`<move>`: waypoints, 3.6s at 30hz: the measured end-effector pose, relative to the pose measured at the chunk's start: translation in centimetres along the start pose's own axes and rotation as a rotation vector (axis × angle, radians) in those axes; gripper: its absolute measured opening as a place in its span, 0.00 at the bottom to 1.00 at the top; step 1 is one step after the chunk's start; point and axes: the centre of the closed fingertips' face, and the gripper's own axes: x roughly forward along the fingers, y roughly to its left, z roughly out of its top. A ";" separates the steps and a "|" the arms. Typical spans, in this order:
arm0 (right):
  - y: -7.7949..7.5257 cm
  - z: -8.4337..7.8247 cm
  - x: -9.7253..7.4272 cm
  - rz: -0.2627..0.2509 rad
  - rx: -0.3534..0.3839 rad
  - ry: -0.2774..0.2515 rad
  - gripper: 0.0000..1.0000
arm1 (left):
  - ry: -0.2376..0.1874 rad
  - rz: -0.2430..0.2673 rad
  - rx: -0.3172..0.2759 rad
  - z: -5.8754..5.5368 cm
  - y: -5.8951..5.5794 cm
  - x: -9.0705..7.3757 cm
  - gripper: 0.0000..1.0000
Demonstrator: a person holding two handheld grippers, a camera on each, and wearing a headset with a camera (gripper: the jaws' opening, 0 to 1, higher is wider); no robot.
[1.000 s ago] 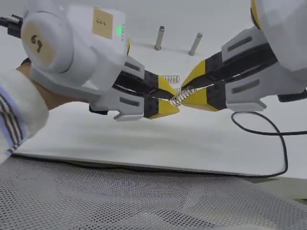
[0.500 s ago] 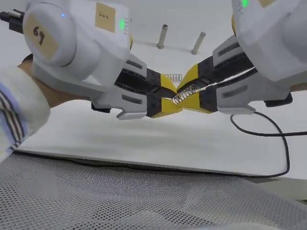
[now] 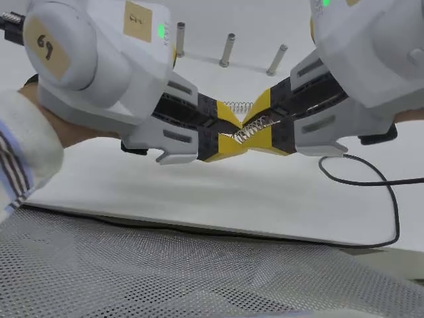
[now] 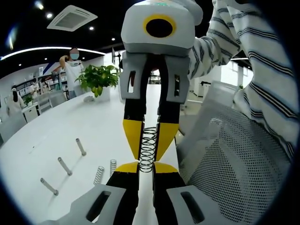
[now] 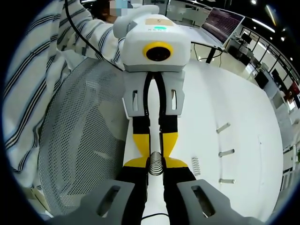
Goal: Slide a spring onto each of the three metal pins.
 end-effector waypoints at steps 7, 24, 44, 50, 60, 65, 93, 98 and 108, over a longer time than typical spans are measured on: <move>-0.9 0.5 -0.2 0.009 -0.011 0.014 0.08 | -0.009 0.037 0.010 0.4 1.0 -0.4 0.03; -2.6 2.4 -0.4 0.020 -0.020 0.031 0.08 | 0.054 0.133 -0.137 -3.1 3.6 -2.6 0.09; -4.6 2.8 -1.0 0.004 0.000 0.065 0.08 | 0.029 0.281 -0.249 -4.7 6.6 -6.6 0.38; -5.4 2.7 -1.5 0.001 0.019 0.092 0.08 | 0.043 0.307 -0.314 -5.6 6.8 -7.5 0.54; -6.8 2.4 -1.9 0.004 0.042 0.104 0.08 | 0.065 0.379 -0.332 -6.5 7.9 -9.0 0.68; -7.8 2.2 -2.1 -0.009 0.053 0.116 0.08 | 0.079 0.399 -0.340 -6.9 8.4 -9.5 0.76; -14.1 3.8 0.9 -0.010 0.067 0.146 0.08 | 0.063 0.430 -0.399 -7.4 9.4 -9.0 0.98; -15.3 3.9 1.9 -0.014 0.067 0.165 0.08 | 0.073 0.419 -0.383 -7.4 9.4 -8.6 0.98; -17.2 4.3 3.4 -0.010 0.042 0.201 0.08 | 0.081 0.410 -0.387 -7.8 9.4 -8.4 0.98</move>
